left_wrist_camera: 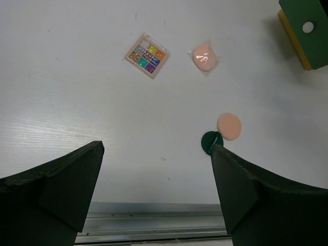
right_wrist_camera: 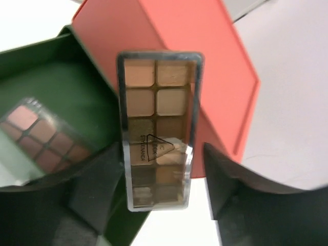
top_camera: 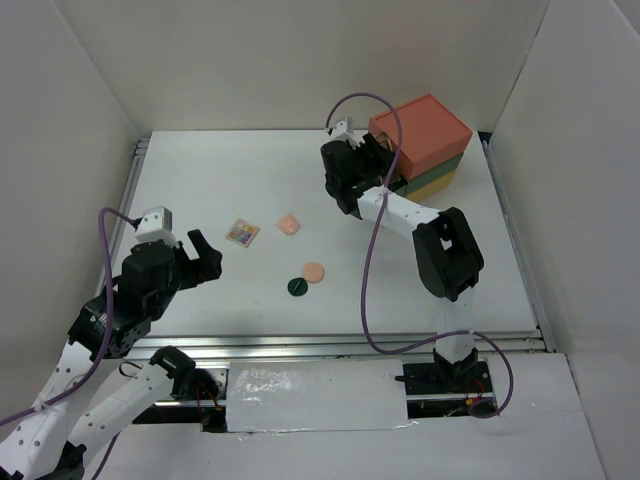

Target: Organize the makeup

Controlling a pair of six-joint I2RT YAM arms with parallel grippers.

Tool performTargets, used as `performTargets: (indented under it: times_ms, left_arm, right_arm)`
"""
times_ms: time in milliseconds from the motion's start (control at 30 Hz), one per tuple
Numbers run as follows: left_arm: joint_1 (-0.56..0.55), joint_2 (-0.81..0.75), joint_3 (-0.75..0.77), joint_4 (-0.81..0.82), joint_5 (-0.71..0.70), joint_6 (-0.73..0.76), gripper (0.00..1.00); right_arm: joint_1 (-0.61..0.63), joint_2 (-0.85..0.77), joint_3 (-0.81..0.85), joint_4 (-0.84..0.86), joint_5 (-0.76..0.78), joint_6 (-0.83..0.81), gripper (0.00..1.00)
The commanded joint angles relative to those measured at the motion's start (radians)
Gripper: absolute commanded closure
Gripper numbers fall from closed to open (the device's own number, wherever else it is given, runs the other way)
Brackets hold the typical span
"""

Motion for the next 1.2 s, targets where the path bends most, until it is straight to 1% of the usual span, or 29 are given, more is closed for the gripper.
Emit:
performTargets:
  times_ms: [0,100,167,200,233,333,367,400,433,467,500,567,600,667,700,767,800,900,967,1000,1033,1067,1100,1133,1167]
  left_arm:
    - [-0.006,-0.004,0.0,0.032,-0.021,0.003,0.01]
    - [-0.006,0.002,0.002,0.032,-0.021,0.003,0.01]
    - [-0.006,0.007,0.003,0.03,-0.021,0.003,0.01]
    - [-0.006,0.007,0.003,0.03,-0.021,0.005,0.01]
    - [-0.006,0.008,0.003,0.03,-0.023,0.002,0.01]
    - [-0.007,0.007,0.003,0.032,-0.023,0.003,0.01]
    - [-0.006,0.005,0.003,0.032,-0.023,0.003,0.01]
    - [-0.006,0.008,0.003,0.033,-0.023,0.005,0.01]
    - [-0.006,0.008,0.003,0.033,-0.021,0.003,0.01]
    - [-0.006,0.01,0.003,0.032,-0.021,0.005,0.01]
    - [-0.006,0.011,0.003,0.03,-0.023,0.003,0.01]
    - [-0.006,0.011,0.005,0.027,-0.027,0.0,0.01]
    - [-0.006,0.01,0.005,0.027,-0.03,-0.001,0.01]
    - [-0.006,0.007,0.005,0.026,-0.033,-0.004,0.01]
    - [-0.007,0.005,0.006,0.013,-0.053,-0.02,0.01]
    - [-0.006,0.001,0.015,-0.005,-0.082,-0.038,0.01]
    - [-0.007,-0.002,0.015,-0.023,-0.111,-0.058,0.01]
    - [-0.006,-0.019,0.022,-0.045,-0.164,-0.093,0.01]
    - [-0.006,-0.024,0.025,-0.062,-0.19,-0.11,0.01]
    - [-0.006,-0.018,0.028,-0.069,-0.201,-0.13,0.01]
    - [-0.006,-0.009,0.031,-0.082,-0.228,-0.144,0.01]
    - [-0.004,0.004,0.032,-0.092,-0.24,-0.161,0.01]
    - [-0.003,0.022,0.037,-0.103,-0.251,-0.208,0.01]
    - [-0.001,0.065,0.04,-0.118,-0.251,-0.234,0.01]
    - [-0.001,0.089,0.035,-0.122,-0.239,-0.256,0.01]
  right_arm:
    - [0.002,-0.044,0.083,-0.203,-0.053,0.191,0.25]
    - [0.004,-0.051,0.115,-0.308,-0.123,0.271,0.15]
    - [0.005,-0.041,0.142,-0.343,-0.137,0.302,0.1]
    - [0.008,-0.031,0.175,-0.392,-0.142,0.317,0.08]
    - [0.011,-0.033,0.191,-0.42,-0.151,0.349,0.07]
    - [0.053,-0.056,0.234,-0.507,-0.232,0.406,0.07]
    - [0.095,-0.064,0.238,-0.522,-0.282,0.432,0.07]
    - [0.134,-0.064,0.257,-0.529,-0.295,0.461,0.06]
    - [0.134,-0.059,0.279,-0.547,-0.307,0.487,0.06]
    - [0.167,-0.048,0.309,-0.622,-0.333,0.521,0.05]
    - [0.178,-0.021,0.377,-0.659,-0.458,0.549,0.05]
    - [0.221,-0.001,0.418,-0.705,-0.629,0.575,0.0]
    - [0.232,0.017,0.428,-0.699,-0.791,0.575,0.0]
    - [0.267,0.044,0.436,-0.67,-0.91,0.572,0.0]
    - [0.275,0.085,0.462,-0.665,-0.983,0.574,0.0]
    - [0.278,0.14,0.514,-0.687,-1.053,0.575,0.0]
    - [0.277,0.201,0.577,-0.697,-1.079,0.575,0.0]
    - [0.28,0.319,0.72,-0.766,-1.102,0.644,0.0]
    - [0.286,0.352,0.758,-0.779,-1.07,0.711,0.0]
    - [0.295,0.357,0.749,-0.773,-1.071,0.733,0.0]
    - [0.301,0.352,0.731,-0.759,-1.043,0.745,0.0]
    - [0.303,0.337,0.667,-0.719,-1.012,0.767,0.0]
    - [0.304,0.287,0.625,-0.698,-0.986,0.821,0.0]
    - [0.304,0.251,0.572,-0.64,-0.935,0.848,0.0]
    - [0.304,0.154,0.434,-0.594,-0.918,0.872,0.0]
